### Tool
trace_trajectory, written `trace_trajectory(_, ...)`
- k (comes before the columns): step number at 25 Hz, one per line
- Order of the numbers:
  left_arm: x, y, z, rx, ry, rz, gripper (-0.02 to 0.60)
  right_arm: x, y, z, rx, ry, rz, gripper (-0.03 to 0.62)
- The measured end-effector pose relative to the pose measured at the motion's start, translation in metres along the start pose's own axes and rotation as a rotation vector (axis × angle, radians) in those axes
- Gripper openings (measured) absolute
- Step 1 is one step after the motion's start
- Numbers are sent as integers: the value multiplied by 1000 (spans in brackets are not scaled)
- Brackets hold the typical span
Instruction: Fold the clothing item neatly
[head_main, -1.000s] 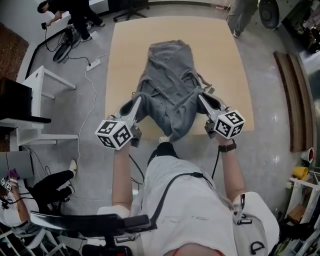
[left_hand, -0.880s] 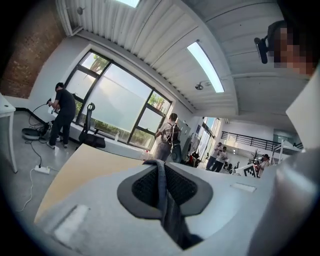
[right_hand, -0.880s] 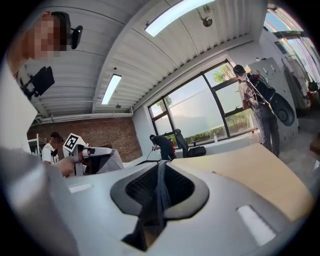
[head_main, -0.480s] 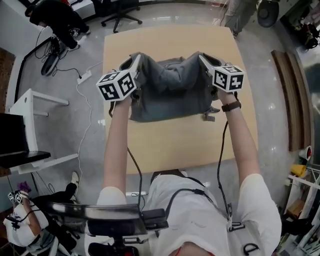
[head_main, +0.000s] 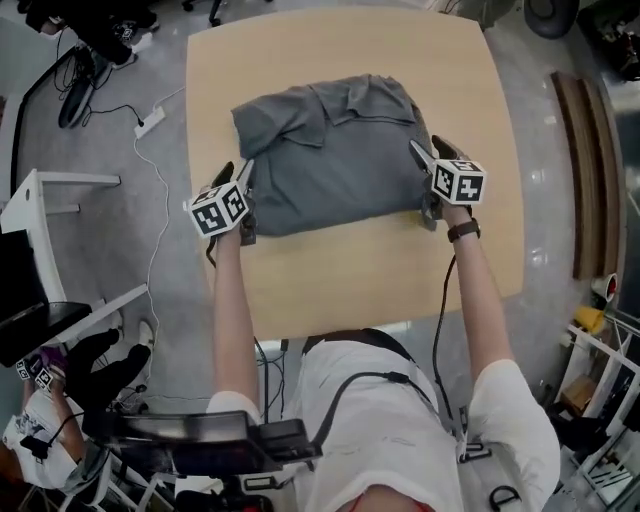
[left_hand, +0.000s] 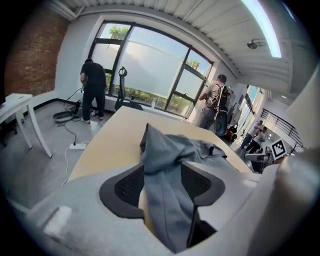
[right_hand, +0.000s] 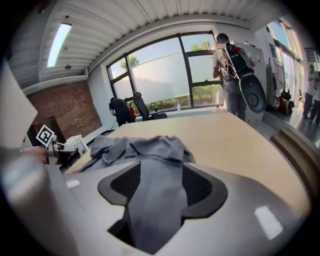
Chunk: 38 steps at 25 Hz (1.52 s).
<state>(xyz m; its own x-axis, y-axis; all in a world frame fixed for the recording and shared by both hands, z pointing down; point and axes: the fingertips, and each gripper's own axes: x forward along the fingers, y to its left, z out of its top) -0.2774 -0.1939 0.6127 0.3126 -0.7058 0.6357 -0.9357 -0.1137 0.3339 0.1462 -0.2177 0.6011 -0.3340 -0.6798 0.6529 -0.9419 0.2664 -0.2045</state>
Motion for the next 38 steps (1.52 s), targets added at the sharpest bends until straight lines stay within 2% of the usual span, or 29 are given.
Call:
trace_trajectory(2, -20, 7, -38, -23, 37, 18, 242, -17, -10, -51, 19, 49, -36, 265)
trace_trajectory(5, -44, -4, -94, -7, 135, -3, 242, -39, -19, -106, 36, 98, -87, 265)
trace_trajectory(8, -55, -24, -142, 10, 239, -39, 241, -46, -18, -136, 79, 117, -99, 270)
trace_trajectory(10, -50, -40, -172, -39, 309, -94, 239, -43, -14, -148, 116, 121, -96, 264)
trace_trajectory(11, -46, -44, -182, -68, 326, -97, 236, -40, -12, -153, 126, 121, -101, 244)
trace_trajectory(12, -42, -43, -188, -85, 327, -78, 200, -38, -12, -155, 130, 116, -112, 213)
trace_trajectory(13, -40, -41, -190, -89, 318, -54, 84, -37, -12, -155, 133, 106, -123, 164)
trace_trajectory(15, -42, -38, -188, -85, 302, -38, 49, -39, -11, -153, 168, 71, -117, 73)
trace_trajectory(17, -53, -33, -187, -77, 299, -48, 41, -48, -6, -154, 201, 48, -84, 58)
trace_trajectory(21, -81, -29, -200, -59, 307, -64, 40, -75, 12, -174, 31, 111, -43, 52)
trace_trajectory(22, -87, -30, -207, -57, 311, -61, 40, -83, 15, -182, 25, 117, -31, 52)
trace_trajectory(25, -108, -36, -234, -59, 325, -40, 40, -112, 18, -218, 85, 115, -3, 52)
trace_trajectory(30, -157, -54, -299, -112, 357, -32, 41, -177, 32, -287, 134, 137, -8, 52)
trace_trajectory(33, -190, -70, -346, -36, 367, 16, 41, -220, 42, -332, 119, 162, -17, 52)
trace_trajectory(35, -209, -79, -367, 13, 327, 76, 41, -244, 47, -358, 97, 161, -14, 52)
trace_trajectory(38, -230, -79, -381, -1, 242, 165, 75, -263, 47, -377, 93, 104, 1, 60)
